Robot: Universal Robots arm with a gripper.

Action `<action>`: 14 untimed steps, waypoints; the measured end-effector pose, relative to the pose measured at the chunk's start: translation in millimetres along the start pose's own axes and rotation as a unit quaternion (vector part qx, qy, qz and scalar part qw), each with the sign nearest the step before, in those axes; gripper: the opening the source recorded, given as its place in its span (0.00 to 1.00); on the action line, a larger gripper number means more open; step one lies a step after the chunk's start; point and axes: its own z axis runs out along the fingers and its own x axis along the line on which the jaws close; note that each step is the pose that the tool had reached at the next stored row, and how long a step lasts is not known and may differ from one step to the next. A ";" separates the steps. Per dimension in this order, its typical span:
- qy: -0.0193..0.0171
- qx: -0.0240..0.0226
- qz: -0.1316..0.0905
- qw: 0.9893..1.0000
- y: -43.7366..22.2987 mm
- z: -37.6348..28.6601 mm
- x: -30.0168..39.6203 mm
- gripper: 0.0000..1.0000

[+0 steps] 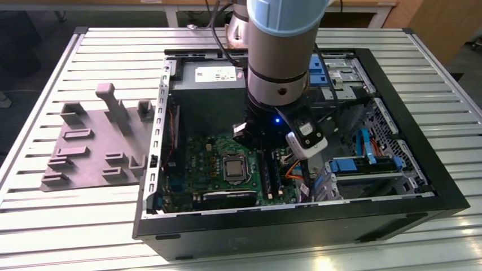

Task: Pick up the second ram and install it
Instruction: 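Press down the second ram until it locks into place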

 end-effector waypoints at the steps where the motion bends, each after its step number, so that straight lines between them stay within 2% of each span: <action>1: 0.000 0.000 0.000 1.000 -1.3 0.1 0.0 0.11; 14: 0.000 0.002 0.000 1.000 -15.9 0.3 -0.3 0.11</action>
